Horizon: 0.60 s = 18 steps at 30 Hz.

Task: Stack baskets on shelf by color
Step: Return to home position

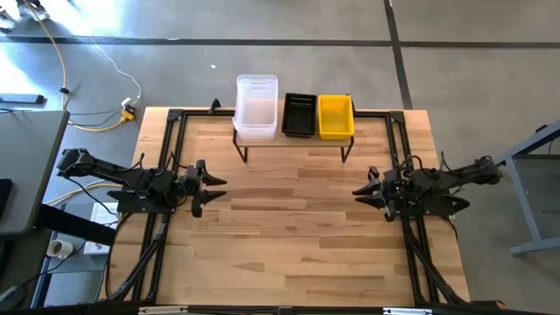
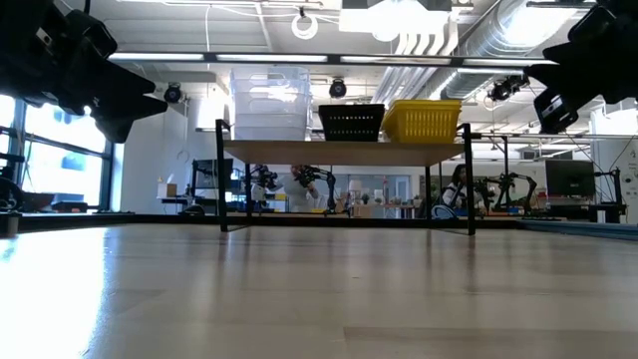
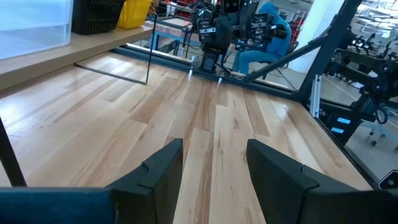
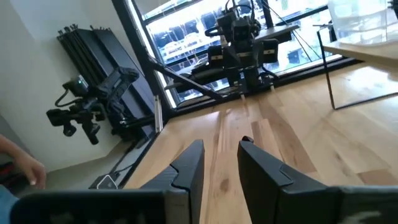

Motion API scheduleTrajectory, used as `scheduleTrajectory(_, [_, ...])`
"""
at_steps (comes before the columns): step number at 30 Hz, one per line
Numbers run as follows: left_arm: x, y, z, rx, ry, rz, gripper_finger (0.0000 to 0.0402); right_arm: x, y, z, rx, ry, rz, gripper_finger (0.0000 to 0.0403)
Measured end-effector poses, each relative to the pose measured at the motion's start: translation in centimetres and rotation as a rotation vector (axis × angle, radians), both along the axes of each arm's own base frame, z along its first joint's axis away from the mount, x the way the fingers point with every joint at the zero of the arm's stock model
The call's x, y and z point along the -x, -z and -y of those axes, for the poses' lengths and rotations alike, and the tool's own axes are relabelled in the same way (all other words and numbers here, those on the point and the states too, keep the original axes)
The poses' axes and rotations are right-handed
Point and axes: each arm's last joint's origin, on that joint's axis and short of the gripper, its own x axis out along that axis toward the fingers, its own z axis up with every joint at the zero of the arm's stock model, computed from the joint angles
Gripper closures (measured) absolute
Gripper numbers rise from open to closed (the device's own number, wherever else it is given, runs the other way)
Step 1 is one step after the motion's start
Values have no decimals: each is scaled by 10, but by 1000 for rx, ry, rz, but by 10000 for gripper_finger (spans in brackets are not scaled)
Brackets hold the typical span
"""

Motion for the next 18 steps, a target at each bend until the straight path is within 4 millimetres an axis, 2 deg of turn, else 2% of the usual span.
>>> scheduleTrajectory(18, [0, 0, 0, 0, -3, 0, 233, 0, 1, 0, 40, -2, -3, 319])
